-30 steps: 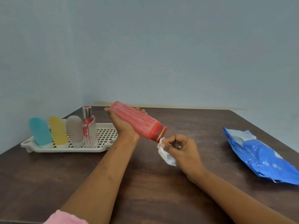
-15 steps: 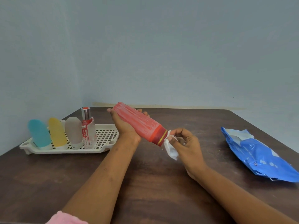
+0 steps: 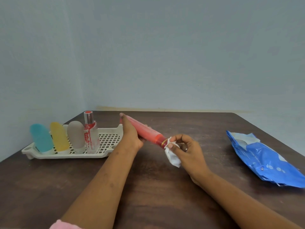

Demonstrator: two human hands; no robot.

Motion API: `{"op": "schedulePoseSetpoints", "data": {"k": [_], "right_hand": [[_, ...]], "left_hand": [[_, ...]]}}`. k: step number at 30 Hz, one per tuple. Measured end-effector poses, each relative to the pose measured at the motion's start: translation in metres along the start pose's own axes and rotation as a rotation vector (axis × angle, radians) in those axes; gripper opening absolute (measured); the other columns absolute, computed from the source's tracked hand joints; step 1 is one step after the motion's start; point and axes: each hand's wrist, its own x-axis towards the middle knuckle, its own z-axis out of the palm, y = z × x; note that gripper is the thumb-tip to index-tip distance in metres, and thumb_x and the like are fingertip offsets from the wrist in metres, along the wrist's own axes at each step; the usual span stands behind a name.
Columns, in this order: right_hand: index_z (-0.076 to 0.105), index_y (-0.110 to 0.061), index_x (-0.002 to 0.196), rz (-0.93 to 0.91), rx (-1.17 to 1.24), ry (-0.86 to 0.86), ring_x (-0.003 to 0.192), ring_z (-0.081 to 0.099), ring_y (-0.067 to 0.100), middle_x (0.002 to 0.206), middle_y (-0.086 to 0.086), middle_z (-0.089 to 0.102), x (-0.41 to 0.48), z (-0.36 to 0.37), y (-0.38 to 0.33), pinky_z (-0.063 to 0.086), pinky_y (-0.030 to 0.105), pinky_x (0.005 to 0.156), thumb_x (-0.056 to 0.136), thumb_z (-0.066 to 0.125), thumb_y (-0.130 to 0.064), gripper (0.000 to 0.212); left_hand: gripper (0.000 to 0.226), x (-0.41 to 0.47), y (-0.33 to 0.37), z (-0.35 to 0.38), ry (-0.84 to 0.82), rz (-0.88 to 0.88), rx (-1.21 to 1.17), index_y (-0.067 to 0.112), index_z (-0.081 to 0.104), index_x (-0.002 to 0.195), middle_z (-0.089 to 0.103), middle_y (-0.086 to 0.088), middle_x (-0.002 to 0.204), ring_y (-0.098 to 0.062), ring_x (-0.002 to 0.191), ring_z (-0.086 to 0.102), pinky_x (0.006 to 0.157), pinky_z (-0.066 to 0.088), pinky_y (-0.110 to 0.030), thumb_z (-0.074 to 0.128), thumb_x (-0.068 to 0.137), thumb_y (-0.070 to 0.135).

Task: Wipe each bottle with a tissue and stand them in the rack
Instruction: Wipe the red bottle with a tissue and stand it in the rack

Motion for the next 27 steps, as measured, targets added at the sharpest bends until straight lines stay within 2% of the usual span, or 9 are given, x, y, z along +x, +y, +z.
{"op": "schedulePoseSetpoints", "data": {"k": [3, 5, 6, 8, 10, 13, 16, 20, 27], "right_hand": [[0.062, -0.012, 0.088, 0.069, 0.012, 0.115, 0.072, 0.063, 0.006, 0.085, -0.003, 0.066, 0.006, -0.006, 0.002, 0.047, 0.015, 0.057, 0.087, 0.062, -0.005, 0.008], [0.061, -0.014, 0.090, 0.121, 0.007, 0.189, 0.077, 0.062, 0.010, 0.089, 0.001, 0.065, 0.011, -0.011, 0.004, 0.049, 0.016, 0.058, 0.089, 0.060, -0.005, 0.008], [0.061, -0.015, 0.090, 0.149, 0.005, 0.216, 0.080, 0.062, 0.012, 0.091, 0.003, 0.064, 0.012, -0.014, 0.005, 0.050, 0.019, 0.060, 0.090, 0.059, -0.006, 0.009], [0.060, -0.016, 0.091, 0.199, 0.013, 0.240, 0.085, 0.061, 0.017, 0.095, 0.007, 0.063, 0.014, -0.018, 0.005, 0.052, 0.026, 0.065, 0.091, 0.056, -0.006, 0.011], [0.059, -0.017, 0.091, 0.224, 0.019, 0.232, 0.089, 0.061, 0.020, 0.098, 0.008, 0.063, 0.014, -0.018, 0.004, 0.051, 0.027, 0.065, 0.091, 0.055, -0.005, 0.013], [0.059, -0.016, 0.093, 0.214, -0.013, 0.205, 0.088, 0.060, 0.016, 0.096, 0.004, 0.062, 0.011, -0.014, 0.002, 0.050, 0.021, 0.058, 0.091, 0.056, -0.008, 0.010], [0.059, -0.011, 0.097, 0.202, 0.005, 0.182, 0.082, 0.060, 0.012, 0.094, 0.003, 0.061, 0.010, -0.012, 0.001, 0.050, 0.017, 0.053, 0.090, 0.058, -0.009, 0.007], [0.060, -0.008, 0.095, 0.099, -0.050, 0.171, 0.076, 0.063, 0.002, 0.090, 0.001, 0.063, 0.007, -0.009, -0.002, 0.048, 0.013, 0.055, 0.089, 0.060, -0.008, 0.006], [0.065, -0.023, 0.078, -0.127, -0.445, -0.086, 0.076, 0.060, 0.000, 0.078, -0.011, 0.066, -0.002, 0.001, -0.003, 0.042, 0.007, 0.064, 0.082, 0.069, -0.013, 0.011]], "left_hand": [[0.089, -0.001, -0.004, -0.002, -0.055, -0.069, 0.048, 0.015, 0.030, 0.142, 0.052, -0.021, 0.126, -0.040, 0.113, 0.055, 0.070, 0.054, -0.059, 0.072, 0.076, 0.058], [0.083, -0.004, -0.005, -0.001, -0.146, -0.104, 0.102, 0.015, 0.028, 0.144, 0.050, -0.023, 0.125, -0.041, 0.111, 0.054, 0.067, 0.055, -0.058, 0.076, 0.079, 0.036], [0.081, -0.006, -0.006, 0.000, -0.178, -0.112, 0.138, 0.014, 0.027, 0.144, 0.050, -0.024, 0.124, -0.040, 0.108, 0.055, 0.069, 0.055, -0.058, 0.075, 0.081, 0.027], [0.079, -0.008, -0.009, 0.000, -0.209, -0.112, 0.205, 0.012, 0.024, 0.145, 0.049, -0.024, 0.123, -0.039, 0.112, 0.054, 0.084, 0.052, -0.057, 0.073, 0.083, 0.018], [0.078, -0.009, -0.011, 0.000, -0.201, -0.087, 0.292, 0.013, 0.024, 0.145, 0.048, -0.023, 0.130, -0.040, 0.121, 0.050, 0.097, 0.047, -0.057, 0.073, 0.084, 0.021], [0.076, -0.007, -0.017, 0.001, -0.132, -0.006, 0.371, 0.016, 0.029, 0.142, 0.052, -0.017, 0.131, -0.038, 0.123, 0.051, 0.098, 0.048, -0.055, 0.075, 0.083, 0.028], [0.072, -0.001, -0.024, 0.002, -0.073, 0.041, 0.305, 0.017, 0.036, 0.135, 0.060, -0.010, 0.110, -0.031, 0.106, 0.060, 0.092, 0.052, -0.053, 0.078, 0.078, 0.031], [0.062, 0.003, -0.030, 0.004, -0.021, 0.060, 0.242, 0.018, 0.039, 0.123, 0.061, -0.009, 0.106, -0.026, 0.094, 0.062, 0.087, 0.055, -0.050, 0.079, 0.078, 0.032], [0.065, 0.008, -0.025, 0.001, 0.044, 0.120, 0.182, 0.018, 0.047, 0.124, 0.064, -0.007, 0.108, -0.025, 0.096, 0.065, 0.087, 0.055, -0.049, 0.082, 0.073, 0.039]]}}
